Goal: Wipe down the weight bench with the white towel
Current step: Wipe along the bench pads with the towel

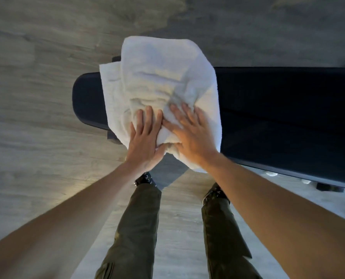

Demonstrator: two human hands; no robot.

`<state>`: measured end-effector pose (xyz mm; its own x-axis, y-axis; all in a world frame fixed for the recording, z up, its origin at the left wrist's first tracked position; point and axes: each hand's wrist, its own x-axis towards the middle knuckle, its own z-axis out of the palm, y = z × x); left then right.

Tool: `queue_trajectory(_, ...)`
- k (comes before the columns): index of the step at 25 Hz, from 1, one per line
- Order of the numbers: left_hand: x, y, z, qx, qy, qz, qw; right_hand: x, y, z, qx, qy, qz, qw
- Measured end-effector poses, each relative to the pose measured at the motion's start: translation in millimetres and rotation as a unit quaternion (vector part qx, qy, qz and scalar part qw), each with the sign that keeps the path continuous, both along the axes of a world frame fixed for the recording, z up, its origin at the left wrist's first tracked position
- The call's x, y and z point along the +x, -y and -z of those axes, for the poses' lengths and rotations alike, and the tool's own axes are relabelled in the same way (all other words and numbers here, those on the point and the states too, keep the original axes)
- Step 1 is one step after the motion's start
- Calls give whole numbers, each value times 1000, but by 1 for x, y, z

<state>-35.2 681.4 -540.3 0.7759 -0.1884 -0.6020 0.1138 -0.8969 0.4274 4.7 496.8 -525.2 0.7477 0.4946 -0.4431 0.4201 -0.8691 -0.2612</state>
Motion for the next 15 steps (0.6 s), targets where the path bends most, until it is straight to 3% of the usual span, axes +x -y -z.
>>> queue_trajectory(8,140,97,1,-27,43,30,998,120,94,-18,-1,17,80,997)
queue_trajectory(11,115,116,-7,-49,62,13,997,102,111,-23,-12,28,84,996)
queue_trajectory(15,4,115,-18,-45,55,31,997,-8,112,-35,20,38,84,996)
